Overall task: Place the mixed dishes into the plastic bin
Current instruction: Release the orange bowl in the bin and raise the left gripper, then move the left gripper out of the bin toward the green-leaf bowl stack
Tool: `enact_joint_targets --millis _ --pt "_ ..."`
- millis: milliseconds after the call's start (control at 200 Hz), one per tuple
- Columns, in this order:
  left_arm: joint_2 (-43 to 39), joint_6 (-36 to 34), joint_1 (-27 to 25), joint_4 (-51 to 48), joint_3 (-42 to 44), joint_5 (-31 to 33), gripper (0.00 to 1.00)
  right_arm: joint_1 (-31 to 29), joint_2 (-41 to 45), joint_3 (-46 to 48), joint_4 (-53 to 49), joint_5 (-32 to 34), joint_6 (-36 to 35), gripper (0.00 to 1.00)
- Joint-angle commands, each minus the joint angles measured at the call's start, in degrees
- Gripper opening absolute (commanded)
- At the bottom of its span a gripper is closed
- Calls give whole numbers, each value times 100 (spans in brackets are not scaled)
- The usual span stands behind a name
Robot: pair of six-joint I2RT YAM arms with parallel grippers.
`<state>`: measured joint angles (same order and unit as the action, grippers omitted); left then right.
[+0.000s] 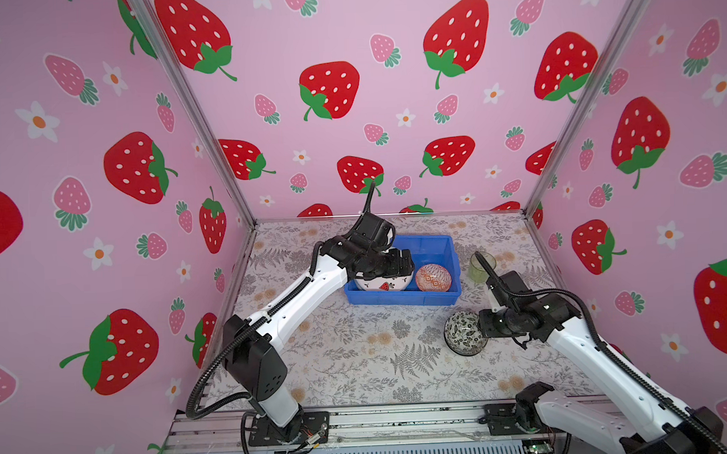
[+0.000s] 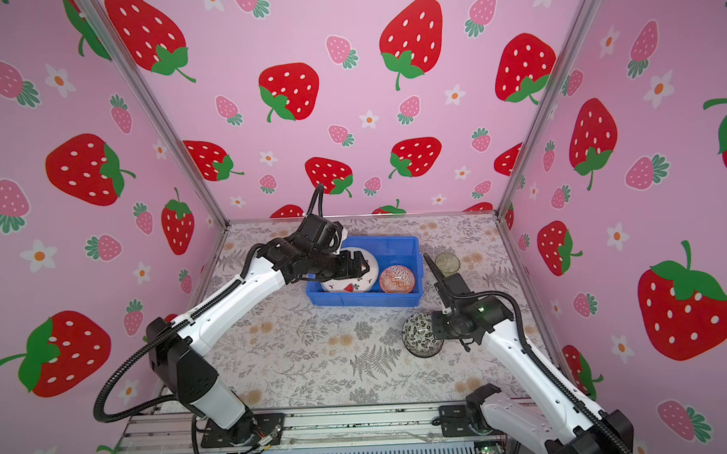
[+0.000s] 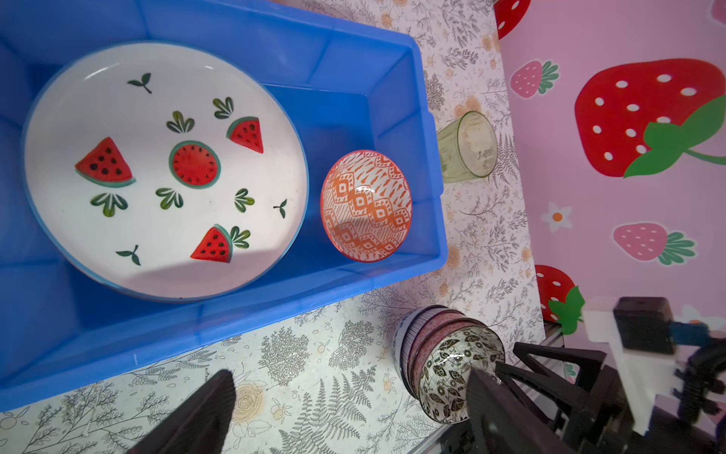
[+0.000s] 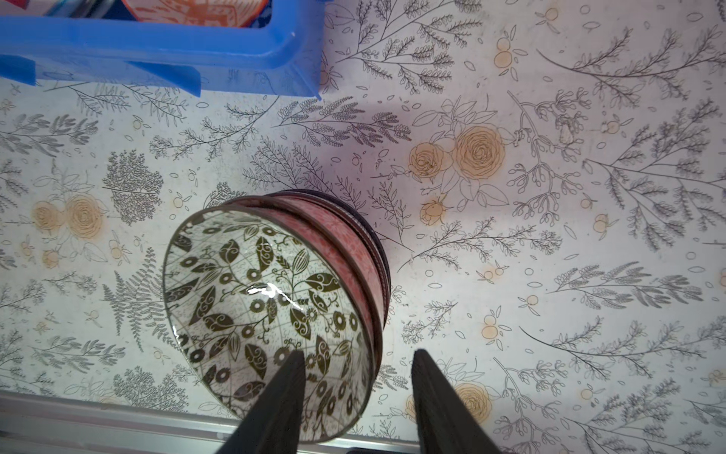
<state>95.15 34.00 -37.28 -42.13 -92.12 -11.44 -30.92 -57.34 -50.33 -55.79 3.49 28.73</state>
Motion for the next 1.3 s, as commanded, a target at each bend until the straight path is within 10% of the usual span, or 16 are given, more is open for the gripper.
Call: enact_joint_targets --millis 0,1296 --pt "-154 148 33 196 175 48 94 -28 -75 126 143 105 27 45" --pt "399 248 107 543 243 -534 94 -37 -377 23 430 27 -61 15"
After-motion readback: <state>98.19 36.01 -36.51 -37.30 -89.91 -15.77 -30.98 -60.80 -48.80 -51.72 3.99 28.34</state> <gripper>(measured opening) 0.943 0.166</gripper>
